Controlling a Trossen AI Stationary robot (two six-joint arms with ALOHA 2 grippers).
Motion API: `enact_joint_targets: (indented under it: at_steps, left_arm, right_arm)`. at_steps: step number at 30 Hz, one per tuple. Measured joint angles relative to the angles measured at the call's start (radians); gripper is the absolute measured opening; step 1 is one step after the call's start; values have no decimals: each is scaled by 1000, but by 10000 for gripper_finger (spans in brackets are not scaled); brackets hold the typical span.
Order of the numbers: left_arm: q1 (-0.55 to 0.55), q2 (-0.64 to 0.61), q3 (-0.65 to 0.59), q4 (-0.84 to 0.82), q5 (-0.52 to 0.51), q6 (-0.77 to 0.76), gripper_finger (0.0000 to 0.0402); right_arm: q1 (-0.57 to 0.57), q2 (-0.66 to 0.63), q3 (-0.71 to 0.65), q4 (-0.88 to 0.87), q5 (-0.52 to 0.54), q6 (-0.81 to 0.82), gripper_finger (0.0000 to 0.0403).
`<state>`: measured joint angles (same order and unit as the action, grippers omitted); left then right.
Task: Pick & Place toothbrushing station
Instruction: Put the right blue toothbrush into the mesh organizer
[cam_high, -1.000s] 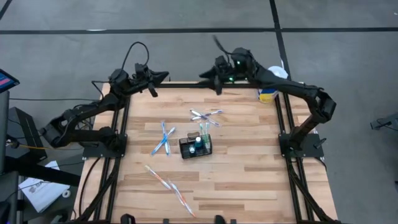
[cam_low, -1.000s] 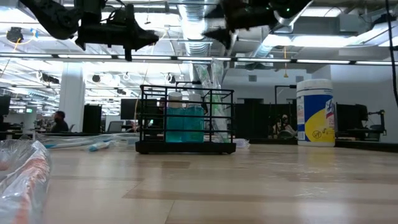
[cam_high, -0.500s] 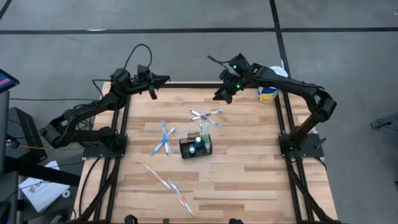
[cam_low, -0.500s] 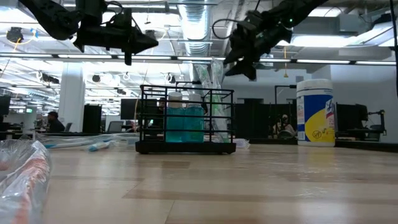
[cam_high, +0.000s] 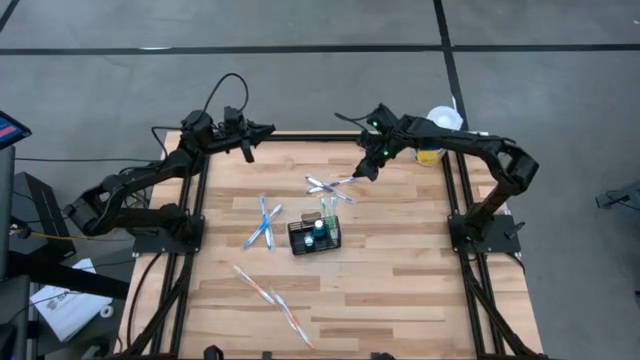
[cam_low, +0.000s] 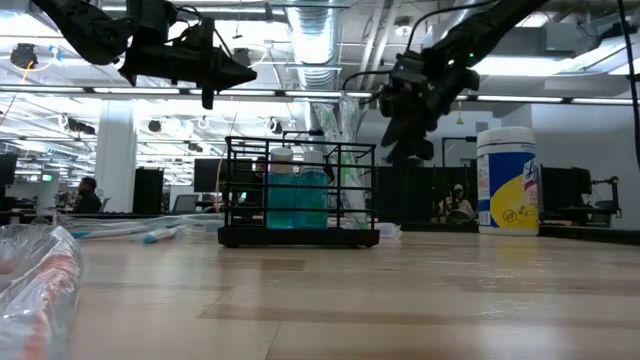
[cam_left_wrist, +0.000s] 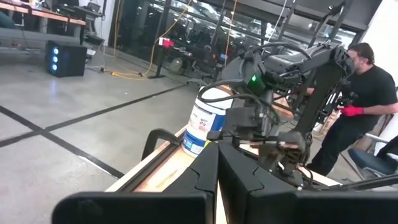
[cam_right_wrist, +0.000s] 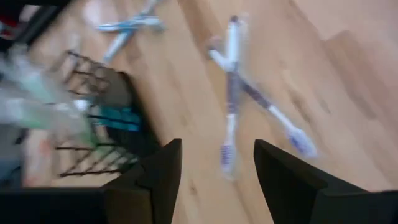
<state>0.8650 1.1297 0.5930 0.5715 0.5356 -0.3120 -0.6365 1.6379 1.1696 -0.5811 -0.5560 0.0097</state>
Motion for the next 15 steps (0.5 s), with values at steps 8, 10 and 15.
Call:
enact_joint_targets:
  at_steps: [8,10,15]
  left_arm:
    - [0,3,0,-22,3,1,1]
    - [-6,12,0,-25,3,-1,1]
    - [-36,57,0,-25,2,-2,1]
  right_arm:
    - [24,17,-35,30,6,95,190]
    - [56,18,-34,27,16,103,189]
    - [131,74,-35,32,34,157,187]
